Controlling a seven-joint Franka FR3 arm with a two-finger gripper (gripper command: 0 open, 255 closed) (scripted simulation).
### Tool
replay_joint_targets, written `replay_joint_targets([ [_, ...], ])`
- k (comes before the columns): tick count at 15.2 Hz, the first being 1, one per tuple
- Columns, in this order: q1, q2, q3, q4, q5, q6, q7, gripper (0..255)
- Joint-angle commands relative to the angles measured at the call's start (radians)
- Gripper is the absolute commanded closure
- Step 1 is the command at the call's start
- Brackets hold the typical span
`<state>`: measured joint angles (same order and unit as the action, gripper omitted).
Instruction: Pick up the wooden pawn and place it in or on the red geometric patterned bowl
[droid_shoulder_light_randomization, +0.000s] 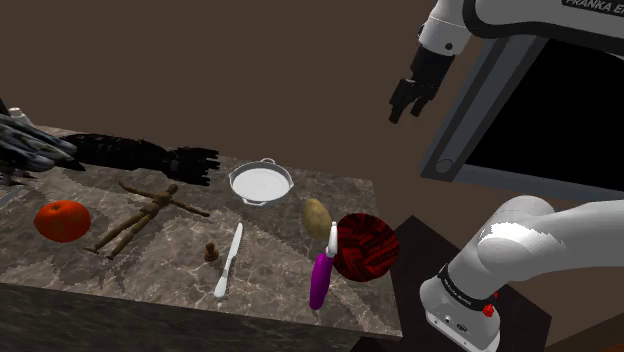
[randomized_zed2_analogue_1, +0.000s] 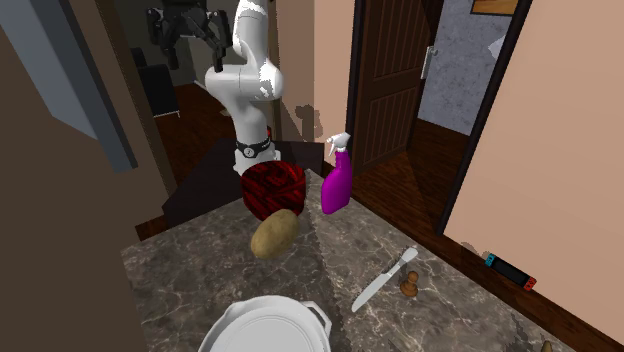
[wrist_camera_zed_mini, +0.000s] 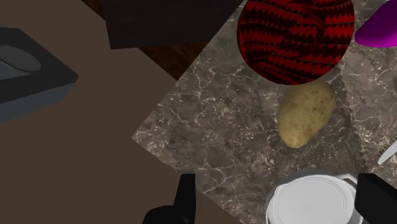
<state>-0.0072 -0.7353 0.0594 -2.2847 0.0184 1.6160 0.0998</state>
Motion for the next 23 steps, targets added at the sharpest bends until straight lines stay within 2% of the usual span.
replay_joint_targets([
  [1, 0.000, 0.000, 0.000, 0.000, 0.000, 0.000, 0.000, 0],
  [8, 0.033, 0.093, 0.129, -0.057, 0.072, 0.135, 0.155, 0],
  [14, 0.054, 0.224, 0.241, -0.058, 0.113, 0.257, 0.288, 0],
  [19, 0.063, 0.365, 0.333, -0.023, 0.118, 0.355, 0.405, 0],
  [23, 0.067, 0.499, 0.402, 0.028, 0.092, 0.427, 0.508, 0],
])
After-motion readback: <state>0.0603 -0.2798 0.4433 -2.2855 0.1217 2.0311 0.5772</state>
